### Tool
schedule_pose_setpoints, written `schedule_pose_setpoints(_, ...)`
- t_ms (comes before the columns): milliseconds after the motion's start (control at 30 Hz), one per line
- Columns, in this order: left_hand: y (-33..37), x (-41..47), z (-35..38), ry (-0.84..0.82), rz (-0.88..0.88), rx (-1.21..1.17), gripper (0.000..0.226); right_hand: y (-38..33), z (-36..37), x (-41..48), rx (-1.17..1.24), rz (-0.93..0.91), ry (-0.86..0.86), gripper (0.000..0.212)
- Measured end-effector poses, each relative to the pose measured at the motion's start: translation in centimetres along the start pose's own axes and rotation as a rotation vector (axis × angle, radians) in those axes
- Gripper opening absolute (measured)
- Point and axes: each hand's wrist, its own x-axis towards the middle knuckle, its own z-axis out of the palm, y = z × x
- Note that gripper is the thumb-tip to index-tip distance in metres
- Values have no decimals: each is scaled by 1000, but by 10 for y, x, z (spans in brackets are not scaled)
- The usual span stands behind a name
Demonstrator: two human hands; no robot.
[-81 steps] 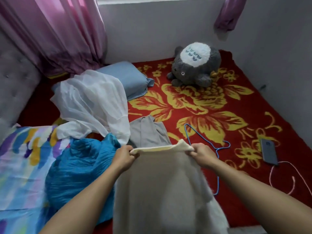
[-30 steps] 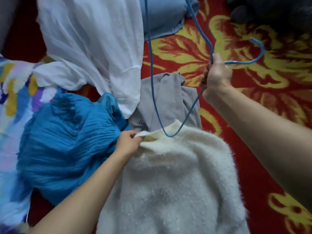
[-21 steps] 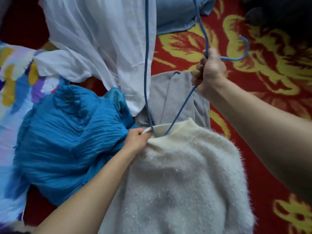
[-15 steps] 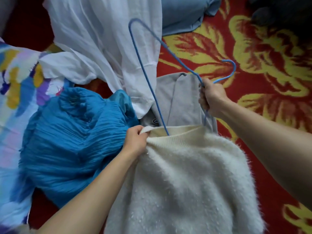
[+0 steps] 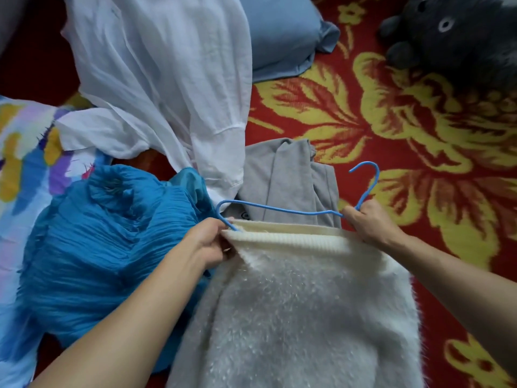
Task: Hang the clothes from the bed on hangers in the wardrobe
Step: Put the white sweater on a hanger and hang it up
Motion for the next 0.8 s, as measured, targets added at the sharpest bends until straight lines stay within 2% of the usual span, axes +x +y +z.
schedule_pose_setpoints(100, -1, -15, -10, -198, -5, -57, 22, 8, -3, -2, -70, 9, 9, 46)
schedule_pose_setpoints(167, -2, -17, -18, -313, 2, -51, 33, 10, -4, -4, -165, 23, 10, 45)
schedule_pose_setpoints(233, -3, -14, -25, -327, 27, -31, 38, 8, -4, -6, -227, 25, 22, 43)
schedule_pose_setpoints(333, -4, -13, -31, -339, 62, 0, 33, 8, -4, -8, -204, 33, 45, 43)
schedule_pose_setpoints(433, -1, -14, -40, -412, 58, 23, 64, 10, -2, -11, -107, 50, 60, 41)
schedule_pose_setpoints(467, 1, -17, -40, -395, 77, 39, 62, 10, -1, -12, -72, 58, 68, 39)
schedule_pose_setpoints(533, 6, -20, -40, -289, 156, 96, 39, 11, 2, -12, 3, 72, 66, 36)
schedule_pose_setpoints(600, 11, -21, -38, -120, 251, 255, 17, 9, 5, -16, 49, 59, 50, 37)
schedule_pose_setpoints(733, 5, -16, -31, 263, 580, 899, 12, -6, 17, -35, -120, -94, 27, 52)
schedule_pose_setpoints(800, 1, -19, -22, 360, 735, 1078, 13, -19, 26, -43, -214, -160, 50, 51)
